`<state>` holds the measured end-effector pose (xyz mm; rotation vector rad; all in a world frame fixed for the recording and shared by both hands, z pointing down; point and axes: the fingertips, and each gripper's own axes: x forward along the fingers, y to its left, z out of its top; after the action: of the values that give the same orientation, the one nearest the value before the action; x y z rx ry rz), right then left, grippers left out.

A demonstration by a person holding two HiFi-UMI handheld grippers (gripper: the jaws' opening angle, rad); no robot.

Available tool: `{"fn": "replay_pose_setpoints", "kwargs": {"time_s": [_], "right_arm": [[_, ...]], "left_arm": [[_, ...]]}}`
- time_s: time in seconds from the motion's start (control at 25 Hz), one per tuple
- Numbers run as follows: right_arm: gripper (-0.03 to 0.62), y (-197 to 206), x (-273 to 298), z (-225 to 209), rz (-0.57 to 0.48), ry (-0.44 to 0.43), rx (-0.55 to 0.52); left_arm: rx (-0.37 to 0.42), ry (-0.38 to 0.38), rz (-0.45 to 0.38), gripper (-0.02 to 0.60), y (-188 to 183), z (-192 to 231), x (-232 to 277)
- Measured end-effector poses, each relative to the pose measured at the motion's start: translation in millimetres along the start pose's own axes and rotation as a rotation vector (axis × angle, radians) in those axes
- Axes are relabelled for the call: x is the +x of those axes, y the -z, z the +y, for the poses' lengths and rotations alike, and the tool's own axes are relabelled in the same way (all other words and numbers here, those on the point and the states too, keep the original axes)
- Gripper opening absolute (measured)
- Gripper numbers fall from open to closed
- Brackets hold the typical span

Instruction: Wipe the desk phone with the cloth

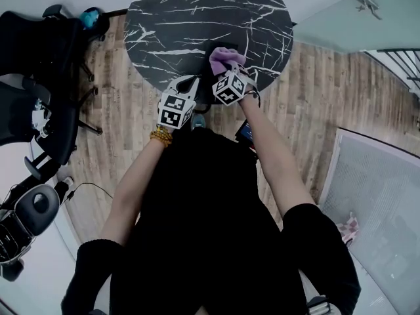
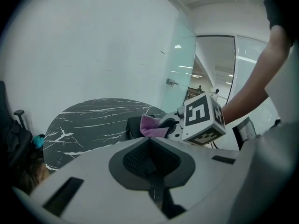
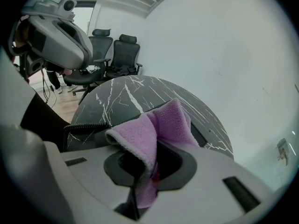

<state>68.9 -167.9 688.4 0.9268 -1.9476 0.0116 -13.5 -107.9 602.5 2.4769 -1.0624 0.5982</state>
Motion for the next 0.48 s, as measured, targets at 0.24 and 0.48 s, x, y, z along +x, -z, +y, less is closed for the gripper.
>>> {"fn": "replay_pose_setpoints", "kwargs": {"time_s": [0.24, 0.48], "right_arm": [[0.058, 6, -2, 13, 0.006, -0.02, -0.007], [0.058, 9, -3, 21, 0.015, -0.038, -0.018]], "left_arm": [[0.001, 0.004, 0.004, 0.014, 0, -3, 1], [0.003, 0.006, 0.008, 0.014, 4, -6, 1]]}}
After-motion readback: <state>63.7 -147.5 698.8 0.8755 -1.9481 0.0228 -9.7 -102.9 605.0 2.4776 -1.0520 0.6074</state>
